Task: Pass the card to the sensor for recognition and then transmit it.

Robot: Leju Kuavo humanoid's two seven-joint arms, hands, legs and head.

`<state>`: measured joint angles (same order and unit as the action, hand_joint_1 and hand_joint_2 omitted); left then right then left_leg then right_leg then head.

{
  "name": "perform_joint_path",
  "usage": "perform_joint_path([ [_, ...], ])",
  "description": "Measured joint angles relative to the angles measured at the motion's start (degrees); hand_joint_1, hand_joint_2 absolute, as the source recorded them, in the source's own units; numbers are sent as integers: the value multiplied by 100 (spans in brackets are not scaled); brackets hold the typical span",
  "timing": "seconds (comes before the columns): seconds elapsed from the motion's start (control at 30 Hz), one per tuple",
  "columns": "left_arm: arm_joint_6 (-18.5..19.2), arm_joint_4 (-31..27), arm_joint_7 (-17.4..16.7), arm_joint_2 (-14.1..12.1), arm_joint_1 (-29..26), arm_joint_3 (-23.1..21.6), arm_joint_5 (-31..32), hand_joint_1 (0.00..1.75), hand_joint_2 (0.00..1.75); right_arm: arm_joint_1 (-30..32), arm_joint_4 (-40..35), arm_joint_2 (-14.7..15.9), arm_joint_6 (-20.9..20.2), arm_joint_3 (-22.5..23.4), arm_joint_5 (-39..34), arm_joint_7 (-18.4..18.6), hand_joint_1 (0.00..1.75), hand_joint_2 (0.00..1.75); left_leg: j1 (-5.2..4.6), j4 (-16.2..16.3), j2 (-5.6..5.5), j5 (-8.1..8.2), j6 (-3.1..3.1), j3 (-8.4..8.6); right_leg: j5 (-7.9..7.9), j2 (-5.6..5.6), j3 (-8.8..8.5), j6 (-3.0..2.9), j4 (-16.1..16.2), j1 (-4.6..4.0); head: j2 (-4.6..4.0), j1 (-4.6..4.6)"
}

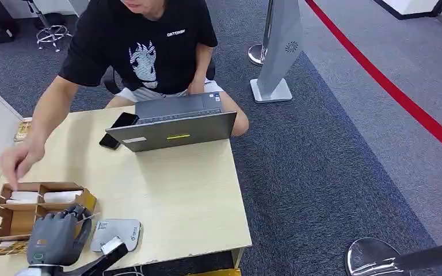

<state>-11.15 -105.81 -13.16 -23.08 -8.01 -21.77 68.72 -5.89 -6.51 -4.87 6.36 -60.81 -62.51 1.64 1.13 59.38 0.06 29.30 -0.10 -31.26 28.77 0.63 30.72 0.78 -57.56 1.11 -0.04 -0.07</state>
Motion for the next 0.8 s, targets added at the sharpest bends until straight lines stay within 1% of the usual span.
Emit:
perform_joint_path([
  [0.1,7,-83,61,-7,150,172,0,175,175,2,0,2,0,-2,-4,-2,0,175,0,0,1,0,-1,1,-1,1,0,-1,0,0,0,0],
  [0.2,52,-111,61,-68,331,310,-6,175,175,13,0,2,-11,-13,9,-55,0,175,1,0,-1,-1,-1,0,-1,0,0,-2,0,-1,0,-2],
  [0.27,197,-111,4,-147,493,450,-147,175,175,21,-9,7,-31,-33,9,-79,0,175,3,0,0,-1,-1,0,-2,0,0,-3,0,-2,0,-2],
  [0.33,439,-92,-61,-234,667,658,-363,175,175,20,-11,15,-59,-50,11,-89,0,175,3,0,2,-1,-2,0,-3,1,1,-4,-1,-3,-2,-2],
  [0.4,553,-50,-72,-324,774,866,-466,175,175,20,-15,24,-72,-68,31,-101,0,175,3,0,3,-1,-2,1,-3,3,1,-4,-1,-3,0,-2],
  [0.5,573,16,-77,-400,812,1141,-547,175,175,20,-28,31,-74,-94,66,-105,0,175,3,0,3,-1,-2,-1,-2,2,2,-4,-1,-3,0,0],
  [0.6,573,81,-83,-415,811,1379,-577,175,175,18,-35,35,-74,-129,98,-113,0,175,3,0,2,-1,-2,-3,-2,2,2,-4,-1,-3,0,0],
  [0.8,566,151,-83,-446,809,1565,-584,175,175,17,-37,37,-74,-151,98,-118,0,175,3,0,2,-1,-2,-5,-2,1,3,-4,0,-2,-2,0],
])
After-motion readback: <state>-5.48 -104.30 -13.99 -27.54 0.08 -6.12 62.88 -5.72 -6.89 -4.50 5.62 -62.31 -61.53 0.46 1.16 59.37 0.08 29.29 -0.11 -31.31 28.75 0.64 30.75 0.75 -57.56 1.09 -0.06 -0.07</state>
